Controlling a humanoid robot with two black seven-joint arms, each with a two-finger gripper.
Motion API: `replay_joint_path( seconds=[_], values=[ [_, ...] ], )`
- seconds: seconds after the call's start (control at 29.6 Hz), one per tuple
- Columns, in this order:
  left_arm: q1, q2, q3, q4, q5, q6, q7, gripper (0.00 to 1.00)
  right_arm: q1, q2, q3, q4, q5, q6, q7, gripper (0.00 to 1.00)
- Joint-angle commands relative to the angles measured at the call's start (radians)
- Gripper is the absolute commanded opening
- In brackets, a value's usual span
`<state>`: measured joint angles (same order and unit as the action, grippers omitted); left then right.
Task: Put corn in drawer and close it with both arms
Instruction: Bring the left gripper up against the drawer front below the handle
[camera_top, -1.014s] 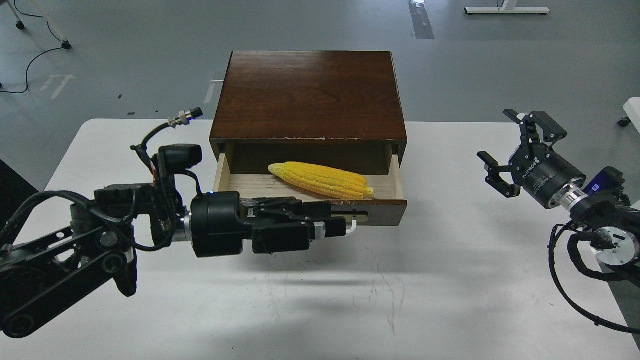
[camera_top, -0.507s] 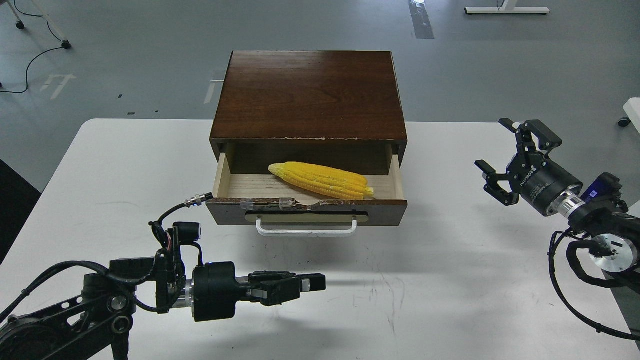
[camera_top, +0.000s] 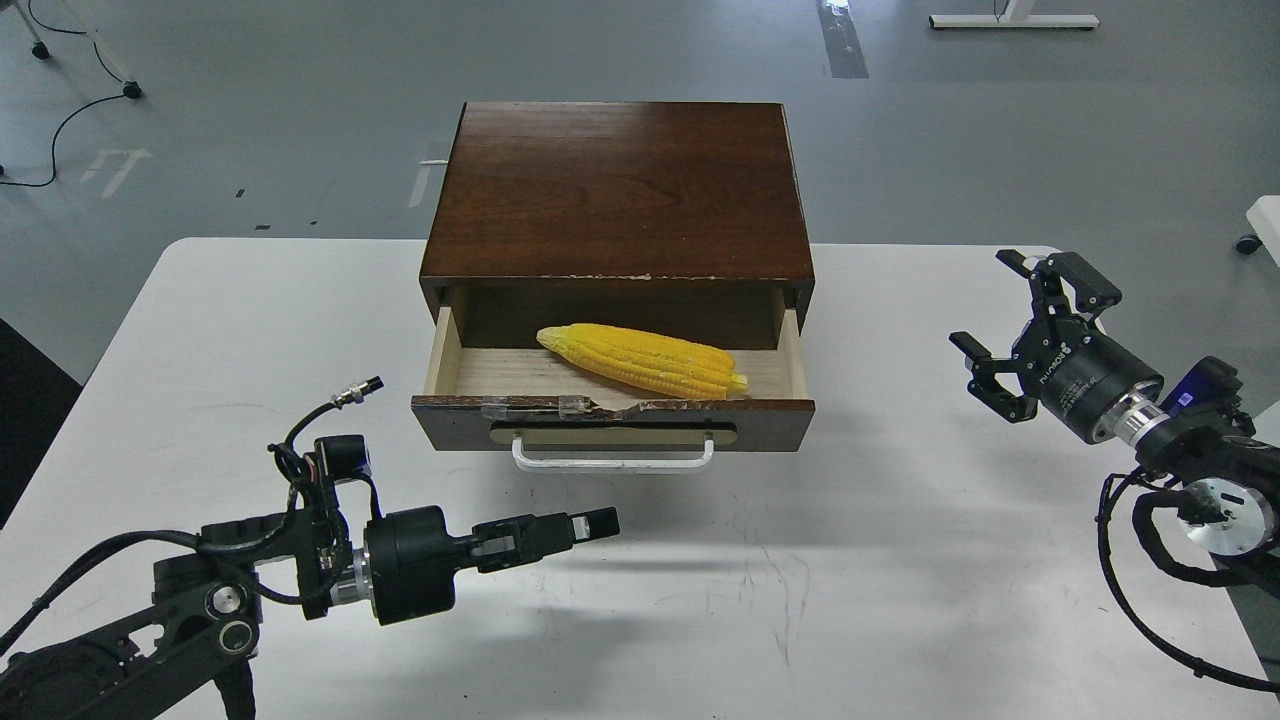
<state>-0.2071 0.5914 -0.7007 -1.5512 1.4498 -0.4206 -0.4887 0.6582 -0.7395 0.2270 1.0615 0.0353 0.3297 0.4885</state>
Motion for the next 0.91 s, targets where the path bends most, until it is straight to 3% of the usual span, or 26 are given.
replay_joint_path(
  seconds=[0.0, 0.88],
  values=[
    [0.0, -0.012, -0.013, 0.022, -0.002, 0.0, 0.0, 0.0, 0.0, 0.0, 0.0, 0.0, 0.0, 0.0, 0.0, 1.0],
    [-0.002, -0.033, -0.031, 0.052, -0.008, 0.023, 0.0, 0.0, -0.012, 0.002, 0.0, 0.002, 0.0, 0.0, 0.0, 1.0]
  ],
)
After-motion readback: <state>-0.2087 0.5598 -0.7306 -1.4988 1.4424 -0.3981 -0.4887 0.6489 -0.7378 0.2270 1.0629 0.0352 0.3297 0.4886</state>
